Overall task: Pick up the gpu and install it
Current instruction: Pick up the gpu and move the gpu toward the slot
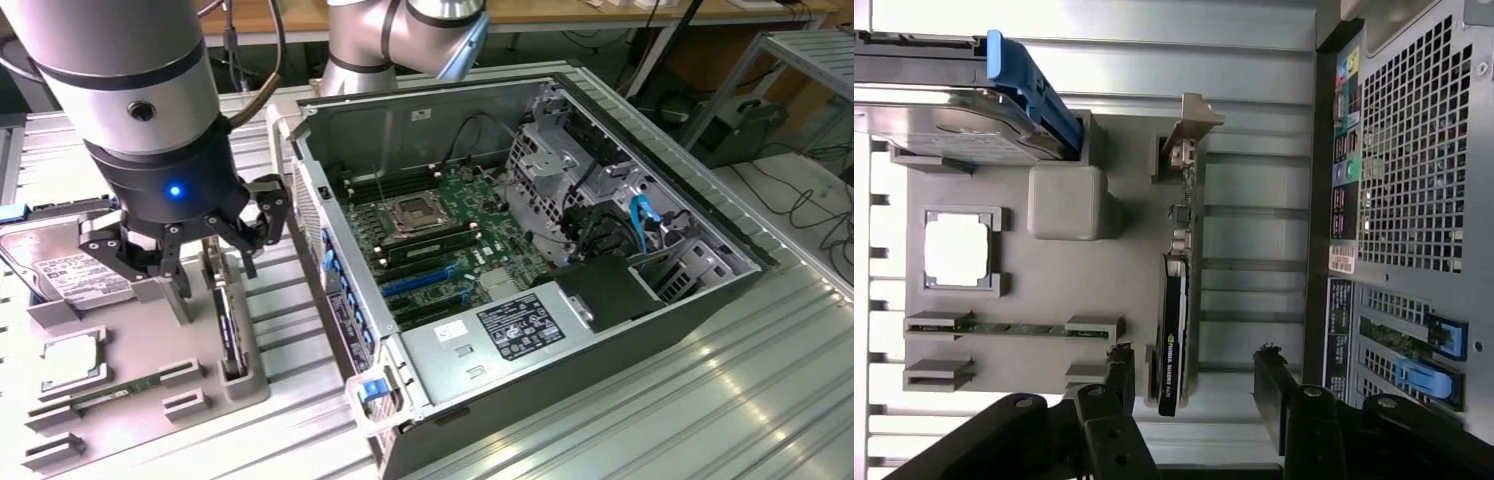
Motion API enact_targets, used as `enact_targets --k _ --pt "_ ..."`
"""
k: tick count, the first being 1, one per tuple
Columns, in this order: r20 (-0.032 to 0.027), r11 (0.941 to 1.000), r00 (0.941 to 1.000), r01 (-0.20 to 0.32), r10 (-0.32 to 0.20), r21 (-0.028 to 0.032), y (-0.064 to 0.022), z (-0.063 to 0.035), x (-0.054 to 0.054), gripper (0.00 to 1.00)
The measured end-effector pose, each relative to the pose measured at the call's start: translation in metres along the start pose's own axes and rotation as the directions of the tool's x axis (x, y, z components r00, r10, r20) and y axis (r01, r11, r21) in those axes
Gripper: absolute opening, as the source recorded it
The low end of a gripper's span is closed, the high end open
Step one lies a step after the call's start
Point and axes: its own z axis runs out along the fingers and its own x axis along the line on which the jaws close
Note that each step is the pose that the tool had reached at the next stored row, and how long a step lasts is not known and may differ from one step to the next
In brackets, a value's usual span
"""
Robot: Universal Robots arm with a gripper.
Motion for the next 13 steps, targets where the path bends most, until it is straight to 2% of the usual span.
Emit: enact_targets --k 8,13 --pt "-0.0011 1.0000 1.0000 0.000 0.000 0.0015 -0.0005 0.0117 0.000 0.60" --pt "-0.0116 1.0000 0.9999 -0.001 0.001 0.0011 -0.0009 0.0190 0.001 0.60"
